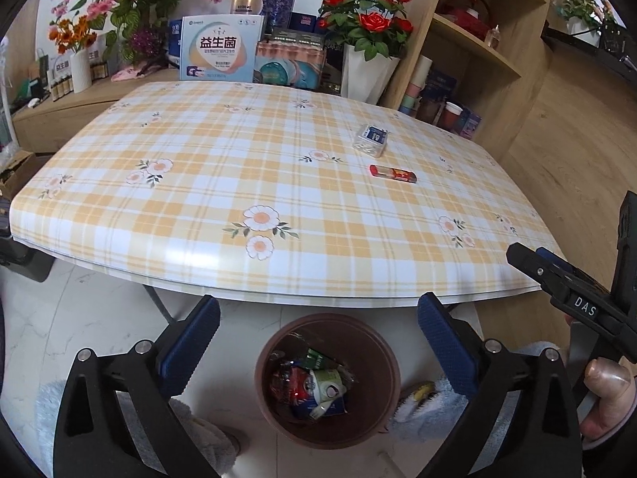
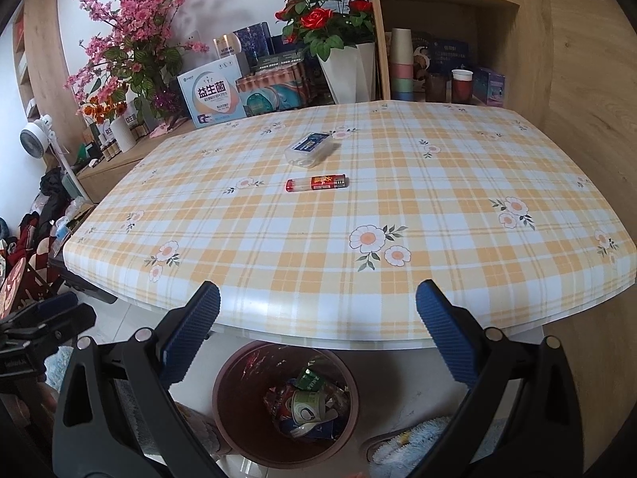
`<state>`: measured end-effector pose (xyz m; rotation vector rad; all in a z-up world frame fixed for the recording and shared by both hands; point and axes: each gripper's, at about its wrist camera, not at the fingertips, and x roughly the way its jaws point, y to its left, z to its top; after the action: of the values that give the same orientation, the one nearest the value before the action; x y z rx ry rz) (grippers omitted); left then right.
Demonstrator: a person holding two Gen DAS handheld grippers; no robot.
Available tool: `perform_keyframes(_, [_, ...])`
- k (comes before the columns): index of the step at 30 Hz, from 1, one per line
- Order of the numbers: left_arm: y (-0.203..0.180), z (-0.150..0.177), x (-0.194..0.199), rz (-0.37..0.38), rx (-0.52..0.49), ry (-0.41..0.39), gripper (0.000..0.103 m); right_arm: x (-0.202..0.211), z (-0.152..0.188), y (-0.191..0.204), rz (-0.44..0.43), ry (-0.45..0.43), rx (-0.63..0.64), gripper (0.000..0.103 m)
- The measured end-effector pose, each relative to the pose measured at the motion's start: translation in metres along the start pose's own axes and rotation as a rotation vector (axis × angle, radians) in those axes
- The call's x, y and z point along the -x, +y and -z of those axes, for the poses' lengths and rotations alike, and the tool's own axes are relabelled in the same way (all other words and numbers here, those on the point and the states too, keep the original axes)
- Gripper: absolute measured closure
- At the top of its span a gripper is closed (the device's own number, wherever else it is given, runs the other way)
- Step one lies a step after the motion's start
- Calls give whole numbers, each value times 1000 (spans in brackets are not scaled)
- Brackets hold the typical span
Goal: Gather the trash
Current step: 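Move the right tool toward the red lighter while the left tool approaches the blue-labeled box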
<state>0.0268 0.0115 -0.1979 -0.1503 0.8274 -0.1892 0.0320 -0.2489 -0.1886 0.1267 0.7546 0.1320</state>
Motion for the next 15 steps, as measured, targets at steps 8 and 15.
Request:
perform_keyframes(8, [7,-17,-10,-43,-45,-13,6,-17,-9,-10,46,31,33,6])
perform_keyframes(15, [9,-44,-24,-47,-99,-28,6,-49,-40,-22,-21,55,91,6])
